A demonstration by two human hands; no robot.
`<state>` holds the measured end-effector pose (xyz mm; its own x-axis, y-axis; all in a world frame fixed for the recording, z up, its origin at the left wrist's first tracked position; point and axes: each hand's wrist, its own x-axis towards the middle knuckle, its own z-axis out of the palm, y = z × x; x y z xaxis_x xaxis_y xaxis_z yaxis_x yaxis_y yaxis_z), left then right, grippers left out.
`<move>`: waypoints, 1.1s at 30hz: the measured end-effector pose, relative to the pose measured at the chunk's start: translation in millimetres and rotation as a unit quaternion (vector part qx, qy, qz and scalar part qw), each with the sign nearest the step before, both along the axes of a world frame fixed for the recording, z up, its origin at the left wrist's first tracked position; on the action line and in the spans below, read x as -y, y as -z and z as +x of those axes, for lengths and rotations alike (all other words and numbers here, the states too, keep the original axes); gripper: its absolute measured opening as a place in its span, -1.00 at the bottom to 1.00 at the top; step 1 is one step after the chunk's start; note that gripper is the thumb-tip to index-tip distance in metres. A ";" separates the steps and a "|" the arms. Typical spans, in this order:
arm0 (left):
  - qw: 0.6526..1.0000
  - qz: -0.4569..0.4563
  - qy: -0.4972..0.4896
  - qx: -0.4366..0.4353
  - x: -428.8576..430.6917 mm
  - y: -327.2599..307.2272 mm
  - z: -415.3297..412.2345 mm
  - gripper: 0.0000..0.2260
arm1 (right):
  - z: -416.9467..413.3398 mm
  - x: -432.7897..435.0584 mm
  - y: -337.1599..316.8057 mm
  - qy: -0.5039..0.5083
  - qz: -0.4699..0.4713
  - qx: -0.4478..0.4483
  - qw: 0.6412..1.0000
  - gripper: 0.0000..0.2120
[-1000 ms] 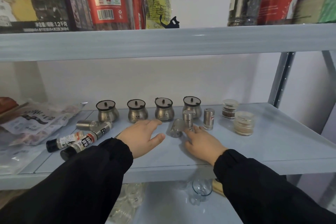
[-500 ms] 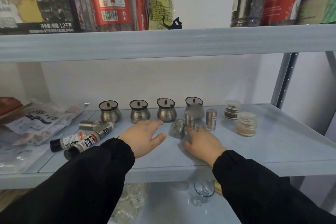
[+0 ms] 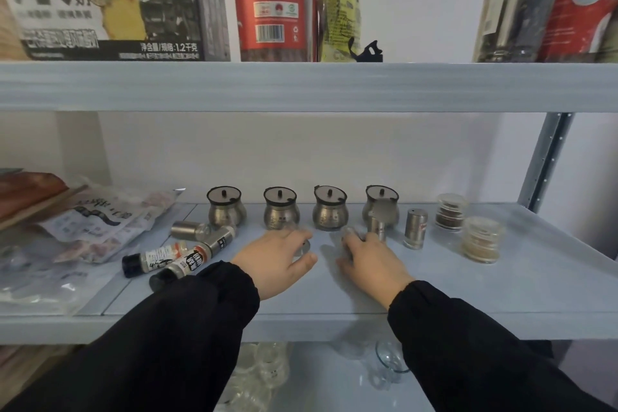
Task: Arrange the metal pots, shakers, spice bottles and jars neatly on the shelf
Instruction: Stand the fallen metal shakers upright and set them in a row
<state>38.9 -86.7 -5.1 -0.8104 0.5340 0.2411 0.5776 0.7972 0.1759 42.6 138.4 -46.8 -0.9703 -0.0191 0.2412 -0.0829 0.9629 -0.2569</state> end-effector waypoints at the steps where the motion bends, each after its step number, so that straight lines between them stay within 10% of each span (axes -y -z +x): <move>1: 1.000 0.000 0.005 0.001 2.1 0.4 -1.3 -0.54 | 0.6 1.2 0.3 0.002 -0.008 -0.010 1.000 -0.76; 13: 0.999 -0.004 0.043 0.004 15.5 0.6 -17.3 -0.53 | 8.8 -27.5 -48.0 -0.001 -0.207 0.006 0.978 -0.54; 24: 0.998 -0.004 0.063 0.024 -3.2 -7.2 -28.3 -0.49 | 4.9 -25.0 -35.8 -0.023 -0.185 0.004 0.982 -0.53; 33: 0.974 0.176 0.062 0.131 -68.3 -26.9 -51.3 -0.63 | 47.2 -66.4 -18.2 -0.017 -0.076 -0.028 0.997 -0.30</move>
